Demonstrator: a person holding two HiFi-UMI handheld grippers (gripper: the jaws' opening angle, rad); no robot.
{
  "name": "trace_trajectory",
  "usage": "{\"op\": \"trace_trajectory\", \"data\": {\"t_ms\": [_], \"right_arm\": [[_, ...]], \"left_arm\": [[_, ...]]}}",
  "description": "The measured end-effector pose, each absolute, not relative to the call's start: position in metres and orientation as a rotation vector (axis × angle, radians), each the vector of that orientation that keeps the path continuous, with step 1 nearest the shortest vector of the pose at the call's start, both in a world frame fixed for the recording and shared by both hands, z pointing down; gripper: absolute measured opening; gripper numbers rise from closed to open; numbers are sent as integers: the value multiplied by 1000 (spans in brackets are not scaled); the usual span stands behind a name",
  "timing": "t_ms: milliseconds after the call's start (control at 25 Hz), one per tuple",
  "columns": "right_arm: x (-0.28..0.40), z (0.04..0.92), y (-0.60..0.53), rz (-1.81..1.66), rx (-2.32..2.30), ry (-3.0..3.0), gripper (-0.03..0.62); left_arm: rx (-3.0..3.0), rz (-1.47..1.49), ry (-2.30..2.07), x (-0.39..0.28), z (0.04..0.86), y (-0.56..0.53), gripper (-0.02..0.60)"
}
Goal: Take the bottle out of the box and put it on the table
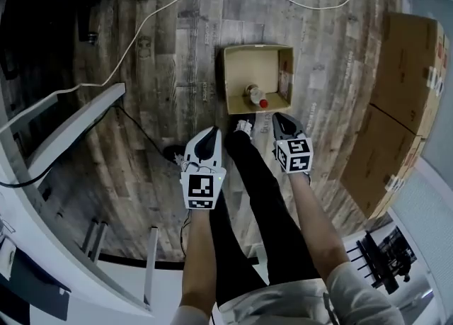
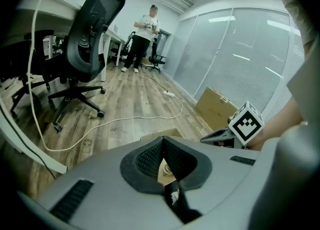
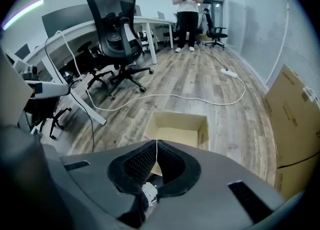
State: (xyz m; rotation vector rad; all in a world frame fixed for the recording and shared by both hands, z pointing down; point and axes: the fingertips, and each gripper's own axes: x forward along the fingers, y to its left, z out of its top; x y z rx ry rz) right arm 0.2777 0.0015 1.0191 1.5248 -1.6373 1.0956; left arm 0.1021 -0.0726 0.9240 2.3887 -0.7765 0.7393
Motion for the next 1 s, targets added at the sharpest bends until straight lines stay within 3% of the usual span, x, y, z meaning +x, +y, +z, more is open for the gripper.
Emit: {"op": "trace_trajectory", "data": {"t_ms": [480,680,840,1000], "right_arm": [[278,1094,10,966,1284,-1621,51],[284,1124,19,995,1225,-1609,144],[278,1147,23,1033,1209,-1626,258],[278,1169,25,1038,1214,-1618,268]], "left_arm": [[2466,715,-678,145,985,-55,14],[2476,709,-653,156,1005,-53,14],[2482,709,-636,162,1016,-48,14],[2503,712,-619,165,1027,-44,14]]}}
